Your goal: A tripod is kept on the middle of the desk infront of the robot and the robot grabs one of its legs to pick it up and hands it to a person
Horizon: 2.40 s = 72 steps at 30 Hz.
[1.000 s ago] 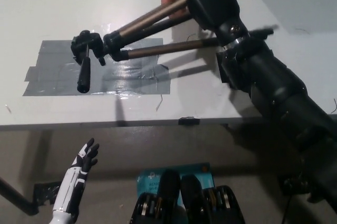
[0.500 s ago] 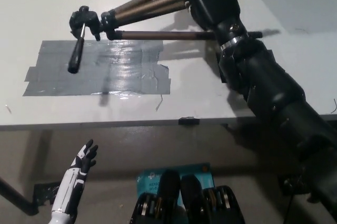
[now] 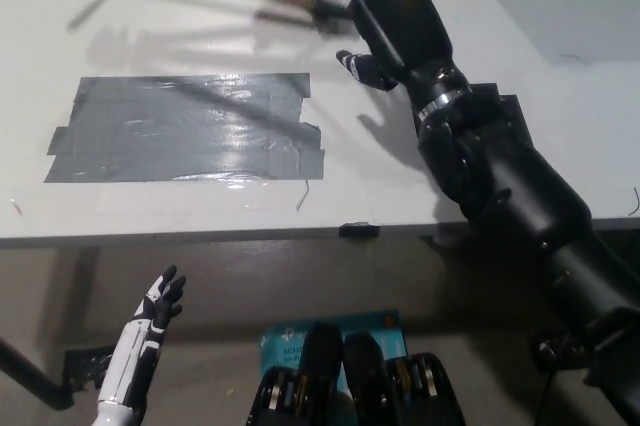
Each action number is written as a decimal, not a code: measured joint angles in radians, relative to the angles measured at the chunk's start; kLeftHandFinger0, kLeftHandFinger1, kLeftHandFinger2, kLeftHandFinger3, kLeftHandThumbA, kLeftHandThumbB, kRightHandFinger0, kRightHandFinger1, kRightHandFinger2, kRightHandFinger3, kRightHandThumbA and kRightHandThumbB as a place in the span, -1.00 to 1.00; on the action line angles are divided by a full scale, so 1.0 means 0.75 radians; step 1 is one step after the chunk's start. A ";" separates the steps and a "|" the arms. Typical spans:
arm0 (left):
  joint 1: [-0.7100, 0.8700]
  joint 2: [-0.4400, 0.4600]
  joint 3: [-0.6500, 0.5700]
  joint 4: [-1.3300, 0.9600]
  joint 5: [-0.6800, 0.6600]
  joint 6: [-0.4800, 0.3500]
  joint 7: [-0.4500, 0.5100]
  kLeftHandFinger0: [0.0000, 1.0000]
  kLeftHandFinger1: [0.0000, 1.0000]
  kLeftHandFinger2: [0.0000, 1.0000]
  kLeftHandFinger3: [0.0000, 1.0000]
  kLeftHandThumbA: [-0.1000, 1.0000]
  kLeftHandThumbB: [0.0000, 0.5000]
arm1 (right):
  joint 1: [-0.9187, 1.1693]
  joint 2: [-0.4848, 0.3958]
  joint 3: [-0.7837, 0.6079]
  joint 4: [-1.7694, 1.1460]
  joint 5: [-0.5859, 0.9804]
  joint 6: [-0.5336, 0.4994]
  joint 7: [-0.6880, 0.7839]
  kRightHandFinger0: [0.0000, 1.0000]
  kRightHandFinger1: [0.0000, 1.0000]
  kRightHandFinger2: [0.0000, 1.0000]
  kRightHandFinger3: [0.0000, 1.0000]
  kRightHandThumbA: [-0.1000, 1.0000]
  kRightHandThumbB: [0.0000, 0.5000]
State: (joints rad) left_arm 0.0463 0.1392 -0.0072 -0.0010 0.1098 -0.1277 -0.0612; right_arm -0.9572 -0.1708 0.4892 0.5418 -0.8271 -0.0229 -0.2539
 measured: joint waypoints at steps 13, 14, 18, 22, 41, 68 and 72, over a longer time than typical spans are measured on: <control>-0.002 -0.002 0.000 0.007 0.001 0.001 0.000 1.00 1.00 1.00 1.00 1.00 -0.98 | 0.290 -0.184 -0.074 -0.586 0.208 0.088 0.186 1.00 1.00 1.00 1.00 0.72 0.39; -0.002 -0.002 0.000 0.007 0.001 0.001 0.000 1.00 1.00 1.00 1.00 1.00 -0.99 | 0.330 -0.195 -0.082 -0.635 0.223 0.096 0.191 1.00 1.00 1.00 1.00 0.71 0.39; -0.002 -0.002 -0.001 0.009 0.001 0.001 0.000 1.00 1.00 1.00 1.00 0.93 -1.00 | 0.471 -0.217 -0.110 -0.772 0.268 0.111 0.201 1.00 1.00 1.00 1.00 0.44 0.29; -0.001 -0.004 -0.001 0.014 0.001 0.001 0.000 1.00 1.00 1.00 1.00 0.91 -1.00 | 0.735 -0.221 -0.155 -1.000 0.358 0.109 0.203 1.00 1.00 1.00 1.00 0.40 0.11; 0.002 -0.013 -0.001 0.048 0.002 -0.001 0.001 1.00 1.00 1.00 1.00 0.93 -1.00 | 1.283 0.158 -0.478 -0.843 0.844 -0.107 0.151 1.00 1.00 1.00 1.00 0.61 -0.81; -0.004 -0.020 0.000 0.049 0.001 -0.020 0.001 1.00 1.00 1.00 1.00 0.89 -1.00 | 1.278 0.188 -0.560 -0.685 1.141 -0.206 0.288 1.00 1.00 1.00 1.00 0.51 -0.71; -0.006 -0.019 0.000 0.049 0.001 -0.020 0.001 1.00 1.00 1.00 1.00 0.92 -1.00 | 1.277 0.187 -0.556 -0.685 1.137 -0.206 0.299 1.00 1.00 1.00 1.00 0.51 -0.73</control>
State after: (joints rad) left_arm 0.0420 0.1247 -0.0071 0.0357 0.1108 -0.1424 -0.0603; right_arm 0.0005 -0.0303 0.0718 0.0280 0.0258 -0.1777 -0.0296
